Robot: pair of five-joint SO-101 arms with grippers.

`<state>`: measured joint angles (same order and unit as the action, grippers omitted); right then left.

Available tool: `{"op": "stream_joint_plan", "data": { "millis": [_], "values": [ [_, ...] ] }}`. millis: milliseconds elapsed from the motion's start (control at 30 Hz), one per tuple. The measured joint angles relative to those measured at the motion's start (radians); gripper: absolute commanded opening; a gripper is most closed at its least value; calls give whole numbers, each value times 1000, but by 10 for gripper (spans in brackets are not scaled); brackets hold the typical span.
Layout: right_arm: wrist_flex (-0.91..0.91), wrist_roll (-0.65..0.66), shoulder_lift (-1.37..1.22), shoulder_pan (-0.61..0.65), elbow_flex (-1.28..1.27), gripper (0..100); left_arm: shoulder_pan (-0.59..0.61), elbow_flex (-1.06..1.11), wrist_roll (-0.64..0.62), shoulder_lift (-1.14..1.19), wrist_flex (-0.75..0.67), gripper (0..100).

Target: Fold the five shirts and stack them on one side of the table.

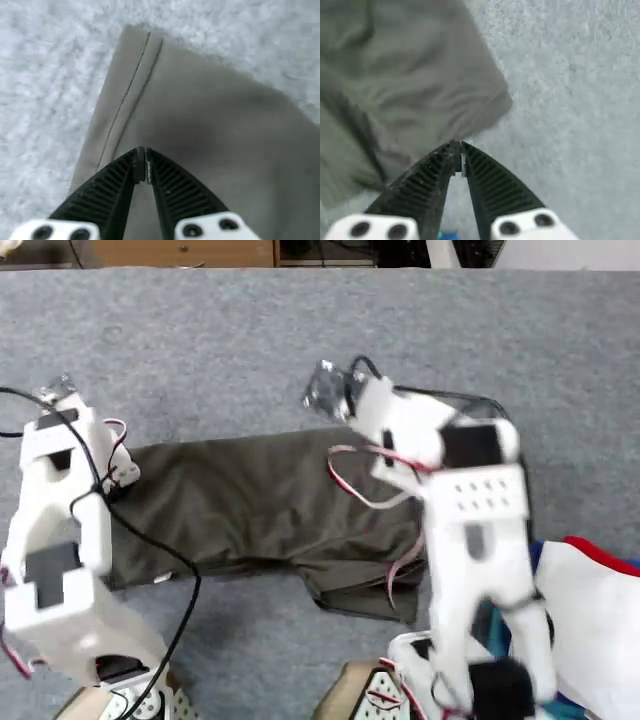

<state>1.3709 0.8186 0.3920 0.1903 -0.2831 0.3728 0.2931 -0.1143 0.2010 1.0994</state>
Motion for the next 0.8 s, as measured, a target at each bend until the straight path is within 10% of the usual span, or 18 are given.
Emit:
{"op": "stream_joint_plan", "data": {
  "millis": [800],
  "values": [
    [-453, -229, -756, -126, 106, 5, 66, -244, 201, 199, 49, 19]
  ]
}}
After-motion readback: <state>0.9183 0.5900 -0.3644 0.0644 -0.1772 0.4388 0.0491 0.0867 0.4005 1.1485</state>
